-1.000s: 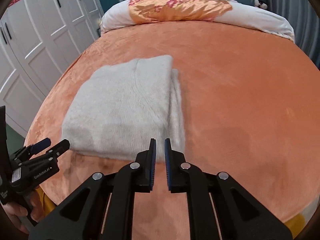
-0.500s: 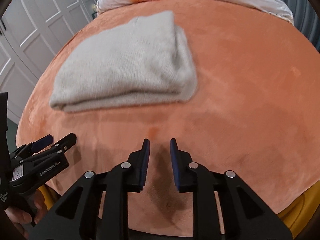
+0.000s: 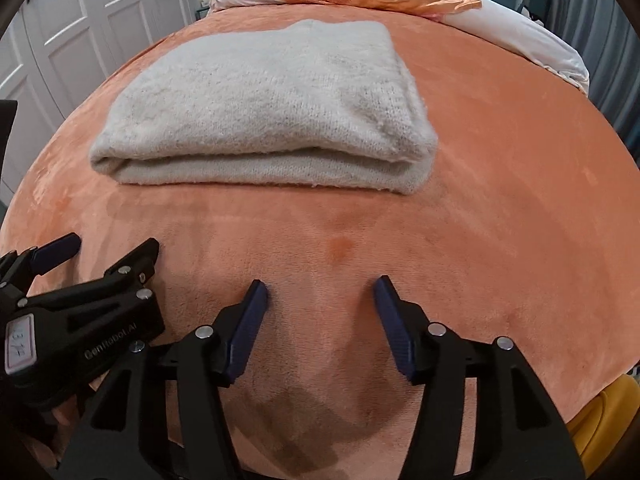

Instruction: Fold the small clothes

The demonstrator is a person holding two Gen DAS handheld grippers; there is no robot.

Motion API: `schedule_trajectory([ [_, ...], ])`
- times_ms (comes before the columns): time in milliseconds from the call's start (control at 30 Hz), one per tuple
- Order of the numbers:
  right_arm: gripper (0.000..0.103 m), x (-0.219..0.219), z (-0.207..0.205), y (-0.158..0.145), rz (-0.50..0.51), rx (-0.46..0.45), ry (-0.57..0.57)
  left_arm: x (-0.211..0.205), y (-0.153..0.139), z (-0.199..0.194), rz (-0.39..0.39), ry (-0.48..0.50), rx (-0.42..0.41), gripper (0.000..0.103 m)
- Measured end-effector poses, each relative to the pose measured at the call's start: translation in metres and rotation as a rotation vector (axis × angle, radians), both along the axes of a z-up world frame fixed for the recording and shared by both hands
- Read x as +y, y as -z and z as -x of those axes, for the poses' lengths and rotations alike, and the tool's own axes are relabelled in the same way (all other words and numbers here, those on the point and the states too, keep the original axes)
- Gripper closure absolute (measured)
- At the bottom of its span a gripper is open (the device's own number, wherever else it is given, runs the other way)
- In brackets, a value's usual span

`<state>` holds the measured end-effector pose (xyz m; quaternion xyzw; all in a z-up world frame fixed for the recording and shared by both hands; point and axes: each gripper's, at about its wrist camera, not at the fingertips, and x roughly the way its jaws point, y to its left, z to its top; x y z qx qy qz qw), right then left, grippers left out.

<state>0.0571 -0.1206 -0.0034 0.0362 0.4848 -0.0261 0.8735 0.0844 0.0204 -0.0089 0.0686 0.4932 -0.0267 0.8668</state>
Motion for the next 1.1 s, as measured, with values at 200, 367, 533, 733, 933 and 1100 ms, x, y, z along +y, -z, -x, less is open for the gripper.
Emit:
schedule_trajectory([
  [200,0.047,0.0008,-0.0023,0.0016,-0.007,0.001,0.004,-0.0004,0.0002,-0.0006,0.001,-0.004,-0.007,0.013],
  [367,0.047,-0.0009,-0.0019,0.0021,-0.006,0.002,0.001,0.0001,0.0009,-0.0008,0.000,-0.004,-0.010,0.013],
  [533,0.047,-0.0010,-0.0030,0.0022,-0.006,0.006,0.001,-0.0002,0.0011,-0.0009,0.000,-0.002,-0.008,0.013],
  [733,0.047,-0.0024,-0.0039,0.0027,-0.004,0.009,0.002,0.0001,0.0017,-0.0012,0.000,-0.002,-0.007,0.013],
  [933,0.047,0.0008,-0.0039,0.0030,0.003,0.013,0.007,0.0000,0.0017,-0.0008,-0.001,-0.002,-0.010,0.013],
  [1100,0.047,0.0023,-0.0037,0.0029,0.006,0.016,0.009,0.0005,0.0019,-0.0011,-0.001,-0.002,-0.008,0.013],
])
